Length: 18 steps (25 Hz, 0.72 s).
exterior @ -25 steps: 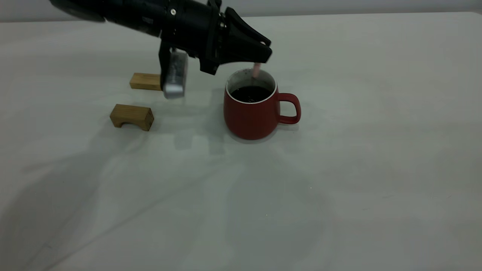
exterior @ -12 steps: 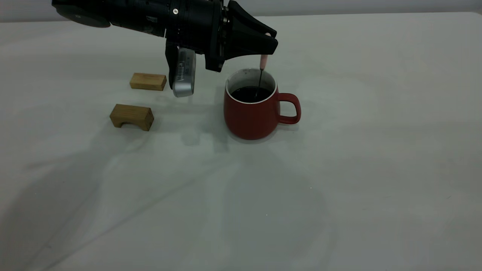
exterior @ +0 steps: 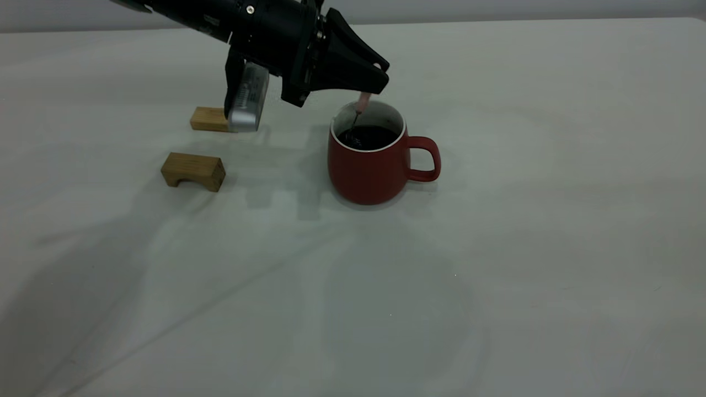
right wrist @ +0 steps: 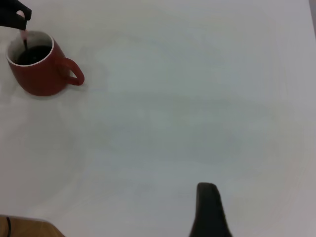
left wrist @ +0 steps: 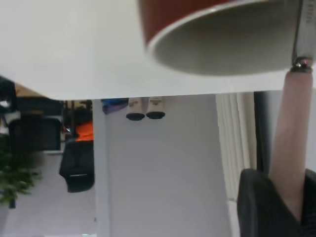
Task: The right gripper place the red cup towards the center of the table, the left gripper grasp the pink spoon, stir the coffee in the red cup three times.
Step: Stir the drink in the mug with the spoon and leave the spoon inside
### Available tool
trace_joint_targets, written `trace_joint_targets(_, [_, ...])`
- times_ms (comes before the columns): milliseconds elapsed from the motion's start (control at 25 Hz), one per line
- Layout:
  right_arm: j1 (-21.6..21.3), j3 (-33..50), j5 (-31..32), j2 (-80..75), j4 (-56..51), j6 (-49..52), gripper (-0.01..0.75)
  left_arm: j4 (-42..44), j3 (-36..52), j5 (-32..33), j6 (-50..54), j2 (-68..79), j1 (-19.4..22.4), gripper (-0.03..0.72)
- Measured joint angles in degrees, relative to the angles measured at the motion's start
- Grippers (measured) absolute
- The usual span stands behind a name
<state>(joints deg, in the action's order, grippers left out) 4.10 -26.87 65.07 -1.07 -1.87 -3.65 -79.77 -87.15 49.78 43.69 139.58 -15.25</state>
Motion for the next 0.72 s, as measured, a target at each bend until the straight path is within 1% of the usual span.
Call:
trace_joint_targets(80, [0.00, 0.00, 0.00, 0.00, 0.00, 0.00, 0.583, -2.27, -0.03, 0.38, -2.96, 0.06, 0.00, 0.175])
trace_joint_targets(160, [0.00, 0.00, 0.00, 0.00, 0.00, 0.00, 0.583, -5.34, -0.08, 2.62, -4.27, 0.52, 0.00, 0.175])
trace_joint_targets(240, [0.00, 0.00, 0.00, 0.00, 0.00, 0.00, 0.583, -7.81, -0.08, 5.41, -4.08, 1.25, -0.05, 0.175])
trace_joint_targets(320, [0.00, 0.00, 0.00, 0.00, 0.00, 0.00, 0.583, -8.32, -0.08, 8.09, -2.03, 2.22, -0.11, 0.175])
trace_joint_targets(400, [0.00, 0.00, 0.00, 0.00, 0.00, 0.00, 0.583, -6.75, -0.08, 9.17, 1.77, 2.56, -0.15, 0.175])
trace_joint_targets(520, [0.00, 0.00, 0.00, 0.00, 0.00, 0.00, 0.583, -1.74, -0.15, 9.40, 7.45, 2.18, -0.03, 0.175])
trace_joint_targets(640, [0.00, 0.00, 0.00, 0.00, 0.00, 0.00, 0.583, 3.78, -0.72, 6.84, 9.40, 0.79, 0.40, 0.175])
trace_joint_targets(720, [0.00, 0.00, 0.00, 0.00, 0.00, 0.00, 0.583, 5.39, -1.68, 4.66, 8.56, 0.28, 0.67, 0.175])
